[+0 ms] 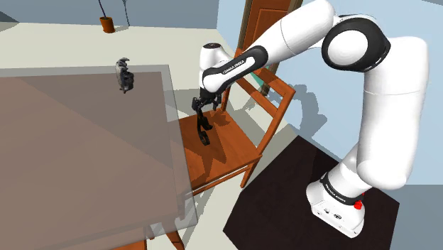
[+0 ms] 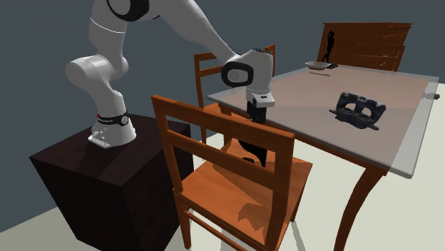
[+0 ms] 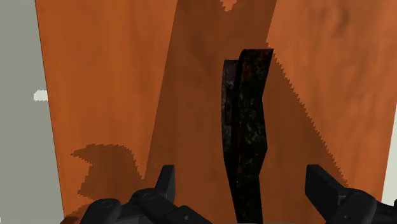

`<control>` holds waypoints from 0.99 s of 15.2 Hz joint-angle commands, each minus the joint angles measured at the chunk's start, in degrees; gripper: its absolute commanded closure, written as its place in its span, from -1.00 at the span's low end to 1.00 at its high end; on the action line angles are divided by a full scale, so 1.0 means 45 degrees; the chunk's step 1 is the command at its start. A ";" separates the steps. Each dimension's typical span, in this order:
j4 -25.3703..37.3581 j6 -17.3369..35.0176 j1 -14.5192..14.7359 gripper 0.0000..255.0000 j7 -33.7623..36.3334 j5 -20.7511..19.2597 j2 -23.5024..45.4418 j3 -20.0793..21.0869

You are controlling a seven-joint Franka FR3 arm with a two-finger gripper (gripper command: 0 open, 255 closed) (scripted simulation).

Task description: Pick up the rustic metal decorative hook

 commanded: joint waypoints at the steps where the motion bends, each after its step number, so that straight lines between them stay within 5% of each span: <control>1: 0.1225 -0.0114 0.0174 -1.00 0.0234 -0.0050 0.1096 -0.0063; 11: 0.1458 0.0696 0.0253 -1.00 0.0309 -0.0154 0.2136 -0.0164; 12: 0.1478 0.0683 0.0256 1.00 0.0310 -0.0154 0.2143 -0.0164; 15: 0.1487 0.0675 0.0256 1.00 0.0310 -0.0154 0.2144 -0.0163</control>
